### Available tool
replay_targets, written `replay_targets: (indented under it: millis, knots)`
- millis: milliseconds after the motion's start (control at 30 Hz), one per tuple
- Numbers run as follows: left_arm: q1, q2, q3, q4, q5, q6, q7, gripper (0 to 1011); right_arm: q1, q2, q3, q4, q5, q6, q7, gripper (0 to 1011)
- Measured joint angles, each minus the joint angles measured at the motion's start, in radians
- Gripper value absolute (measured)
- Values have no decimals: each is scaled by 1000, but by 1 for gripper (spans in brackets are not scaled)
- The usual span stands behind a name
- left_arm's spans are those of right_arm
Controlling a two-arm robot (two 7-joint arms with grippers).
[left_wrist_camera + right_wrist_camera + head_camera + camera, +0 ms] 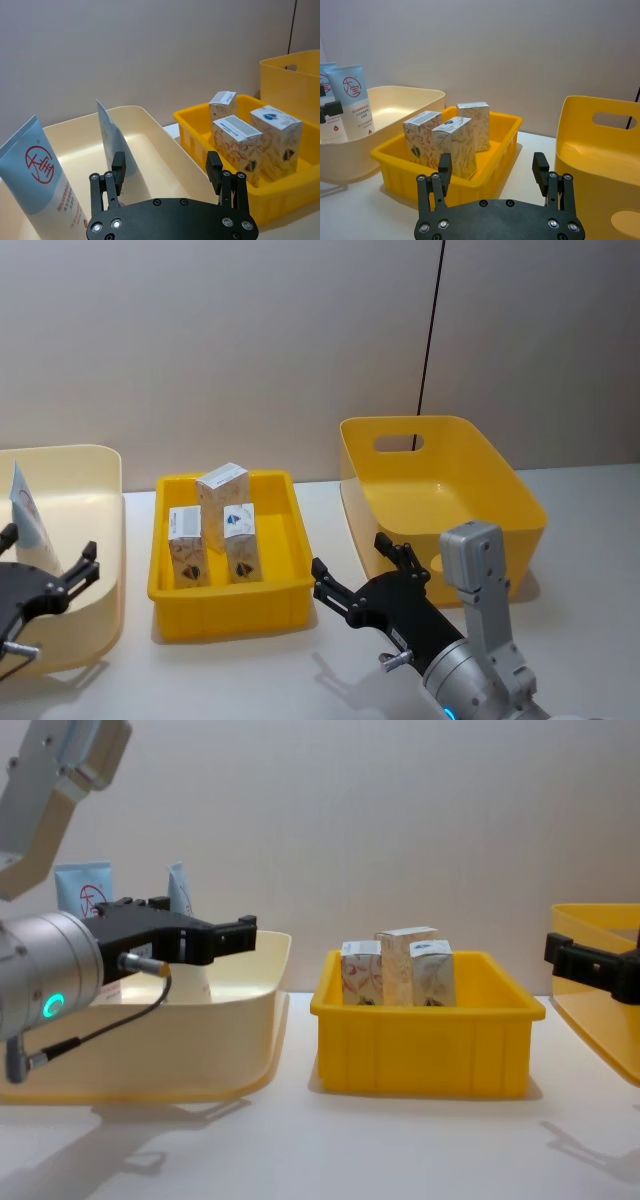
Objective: Bimanual collaborative sorting of washing and personal care products
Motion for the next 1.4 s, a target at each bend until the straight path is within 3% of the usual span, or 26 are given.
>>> replay_targets:
  millis: [633,1033,1400]
  knots:
    - [-58,-58,-82,56,-94,153,14,999,0,0,0,0,0,0,0,1001]
    - [-91,-84,-94,96,-103,182,18,997,0,0,0,0,0,0,0,1001]
    - [-140,-117,-78,150,-89,175,1,999,0,0,0,0,0,0,0,1001]
